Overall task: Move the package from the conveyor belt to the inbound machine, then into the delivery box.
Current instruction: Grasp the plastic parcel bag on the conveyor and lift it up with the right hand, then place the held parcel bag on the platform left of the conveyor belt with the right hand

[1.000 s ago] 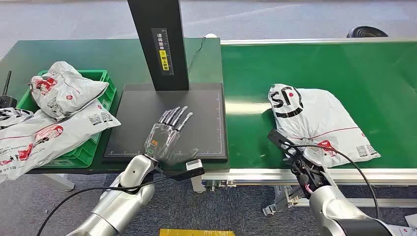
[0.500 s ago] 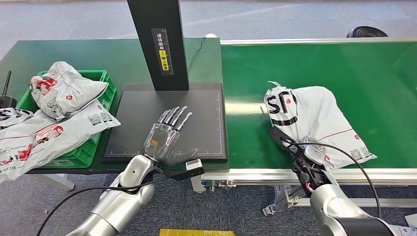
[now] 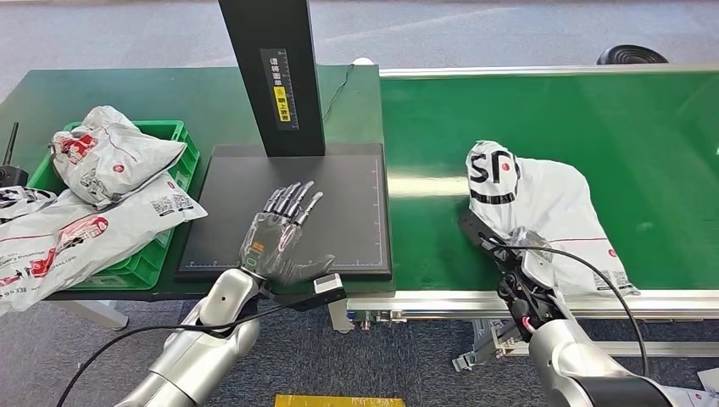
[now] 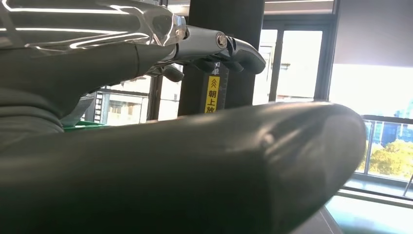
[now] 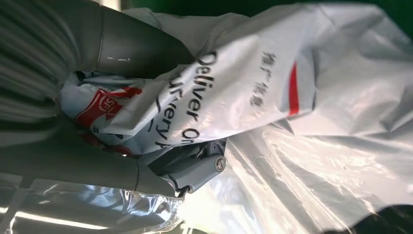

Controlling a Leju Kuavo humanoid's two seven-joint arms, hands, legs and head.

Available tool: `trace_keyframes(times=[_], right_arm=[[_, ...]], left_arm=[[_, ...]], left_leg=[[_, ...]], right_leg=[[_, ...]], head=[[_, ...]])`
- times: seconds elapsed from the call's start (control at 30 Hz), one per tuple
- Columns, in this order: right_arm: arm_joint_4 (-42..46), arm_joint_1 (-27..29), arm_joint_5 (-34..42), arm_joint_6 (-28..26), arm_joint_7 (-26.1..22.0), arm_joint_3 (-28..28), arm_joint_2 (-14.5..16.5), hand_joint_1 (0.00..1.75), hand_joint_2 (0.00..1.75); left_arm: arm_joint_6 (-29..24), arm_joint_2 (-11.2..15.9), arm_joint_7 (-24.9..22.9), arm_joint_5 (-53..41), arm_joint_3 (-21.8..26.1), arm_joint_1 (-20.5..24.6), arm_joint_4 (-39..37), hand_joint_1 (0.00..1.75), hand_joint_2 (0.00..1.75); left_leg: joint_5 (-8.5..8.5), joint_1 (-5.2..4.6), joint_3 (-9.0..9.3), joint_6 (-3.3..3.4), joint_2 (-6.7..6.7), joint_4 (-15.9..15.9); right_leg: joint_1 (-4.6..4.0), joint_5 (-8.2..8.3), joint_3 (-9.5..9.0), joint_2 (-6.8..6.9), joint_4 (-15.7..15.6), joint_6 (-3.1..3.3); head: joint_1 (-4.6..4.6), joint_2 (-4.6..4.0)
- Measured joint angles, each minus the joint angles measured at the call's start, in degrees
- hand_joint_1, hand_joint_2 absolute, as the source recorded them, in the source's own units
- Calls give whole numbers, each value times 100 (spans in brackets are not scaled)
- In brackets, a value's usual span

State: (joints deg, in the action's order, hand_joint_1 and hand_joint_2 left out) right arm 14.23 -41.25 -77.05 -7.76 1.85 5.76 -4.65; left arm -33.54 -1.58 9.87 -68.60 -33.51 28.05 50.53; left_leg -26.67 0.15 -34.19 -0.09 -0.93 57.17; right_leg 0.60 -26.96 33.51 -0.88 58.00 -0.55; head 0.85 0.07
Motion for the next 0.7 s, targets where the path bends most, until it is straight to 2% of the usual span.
trace_keyframes(times=[0.17, 0.23, 0.3, 0.43, 0.7], right_arm=[[230, -103, 837, -1164, -1461, -413, 265, 175, 175], [444, -203, 1212, -1462, -2059, -564, 401, 175, 175], [796, -255, 1599, -1585, -2450, -630, 520, 175, 175], [1713, -166, 2109, -1582, -2517, -591, 629, 175, 175], [2913, 134, 2473, -1721, -2453, -388, 631, 175, 175]], left_arm=[[-58, 74, -152, -39, 270, -265, 403, 0, 0], [-67, 110, -229, -70, 435, -430, 635, 0, 0], [-62, 146, -298, -135, 627, -653, 899, 0, 0], [-44, 204, -365, -231, 1012, -1128, 1378, 0, 0], [-38, 253, -389, -330, 1507, -1671, 1992, 0, 0]], left_leg=[[0, 1, -1, 0, 2, -1], [0, 2, -1, 0, 5, -1], [0, 2, -1, 0, 6, -2], [0, 2, -3, -1, -1, -2], [-1, 0, -4, 0, 2, -1]], right_leg=[[-2, 0, 4, -2, 2, 0], [-2, 0, 5, -4, 3, 1], [-3, -2, 5, -3, 3, 2], [-2, -5, 7, 0, 2, 1], [2, -4, 6, -1, 0, 0]], head=[[-1, 0], [-1, 0], [-1, 0], [0, 0], [1, 0]])
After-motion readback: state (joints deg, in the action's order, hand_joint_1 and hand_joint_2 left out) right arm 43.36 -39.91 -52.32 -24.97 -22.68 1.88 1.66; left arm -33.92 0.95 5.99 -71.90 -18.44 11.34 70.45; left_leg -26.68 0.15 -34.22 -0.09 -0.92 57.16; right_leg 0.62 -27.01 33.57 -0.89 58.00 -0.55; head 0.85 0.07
